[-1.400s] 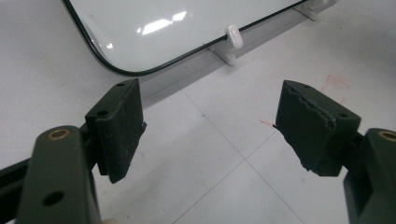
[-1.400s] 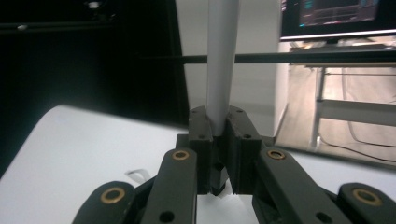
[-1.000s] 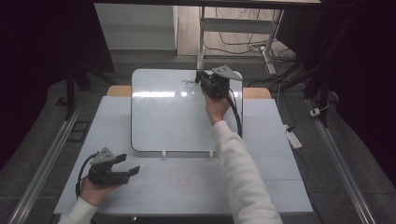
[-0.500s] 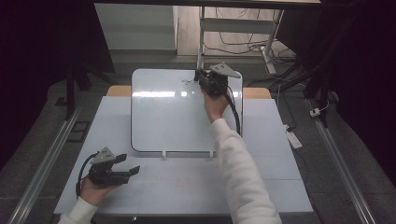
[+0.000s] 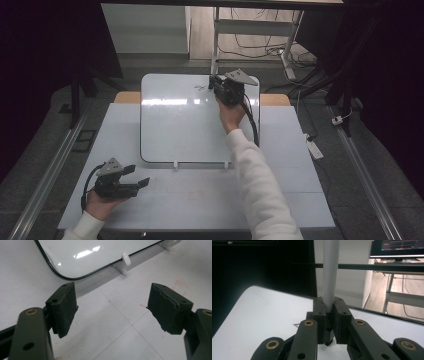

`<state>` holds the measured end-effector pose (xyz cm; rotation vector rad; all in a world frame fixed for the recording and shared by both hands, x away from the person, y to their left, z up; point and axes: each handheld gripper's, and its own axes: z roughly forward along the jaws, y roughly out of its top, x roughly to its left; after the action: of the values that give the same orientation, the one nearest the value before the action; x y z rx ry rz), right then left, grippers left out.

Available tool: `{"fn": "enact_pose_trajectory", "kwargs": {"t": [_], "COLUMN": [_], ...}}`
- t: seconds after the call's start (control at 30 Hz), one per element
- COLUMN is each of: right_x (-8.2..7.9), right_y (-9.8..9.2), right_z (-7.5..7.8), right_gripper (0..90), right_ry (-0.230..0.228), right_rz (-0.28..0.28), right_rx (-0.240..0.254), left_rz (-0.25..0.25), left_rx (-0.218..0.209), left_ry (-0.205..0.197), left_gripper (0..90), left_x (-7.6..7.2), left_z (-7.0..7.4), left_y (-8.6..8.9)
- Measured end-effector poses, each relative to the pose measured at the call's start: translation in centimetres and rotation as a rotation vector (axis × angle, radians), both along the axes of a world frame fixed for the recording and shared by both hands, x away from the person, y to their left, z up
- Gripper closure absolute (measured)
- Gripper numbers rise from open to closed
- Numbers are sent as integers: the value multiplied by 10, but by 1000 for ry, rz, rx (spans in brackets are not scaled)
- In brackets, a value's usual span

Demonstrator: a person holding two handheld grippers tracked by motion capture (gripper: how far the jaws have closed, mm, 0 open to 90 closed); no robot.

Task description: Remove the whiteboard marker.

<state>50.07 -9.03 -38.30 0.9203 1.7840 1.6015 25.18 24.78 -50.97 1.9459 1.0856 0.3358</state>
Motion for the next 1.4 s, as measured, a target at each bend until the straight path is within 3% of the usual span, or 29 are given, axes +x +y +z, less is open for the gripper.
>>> {"fn": "enact_pose_trajectory", "kwargs": {"t": [0.17,0.3,0.37,0.43,0.6,0.67,0.8,0.87,1.07,1.3,1.4], "right_x": [-10,0,4,4,-5,-4,5,5,-6,4,5], "right_y": [6,0,3,12,37,34,15,14,40,21,21], "right_z": [-6,0,2,1,-7,-3,5,4,-6,4,5], "right_gripper": [815,814,815,814,814,814,814,814,814,814,815], "right_ry": [-3,0,0,-1,1,-8,-3,-2,3,-8,-9], "right_rz": [42,-14,-19,8,85,70,-2,-1,82,3,0], "right_rx": [-67,16,24,22,-52,-54,2,6,-53,7,5], "left_rz": [-4,-4,1,-1,-2,1,0,-4,-3,0,-1], "left_rx": [6,6,0,1,3,1,0,0,3,-2,0], "left_ry": [5,0,1,3,3,0,0,1,-2,-3,0], "left_gripper": [240,239,240,240,240,240,239,239,239,239,239], "left_x": [2,0,1,1,1,0,0,1,0,0,0], "left_z": [-1,0,0,0,0,0,0,0,0,1,0], "left_y": [-1,-1,0,0,0,1,1,1,0,2,1]}}
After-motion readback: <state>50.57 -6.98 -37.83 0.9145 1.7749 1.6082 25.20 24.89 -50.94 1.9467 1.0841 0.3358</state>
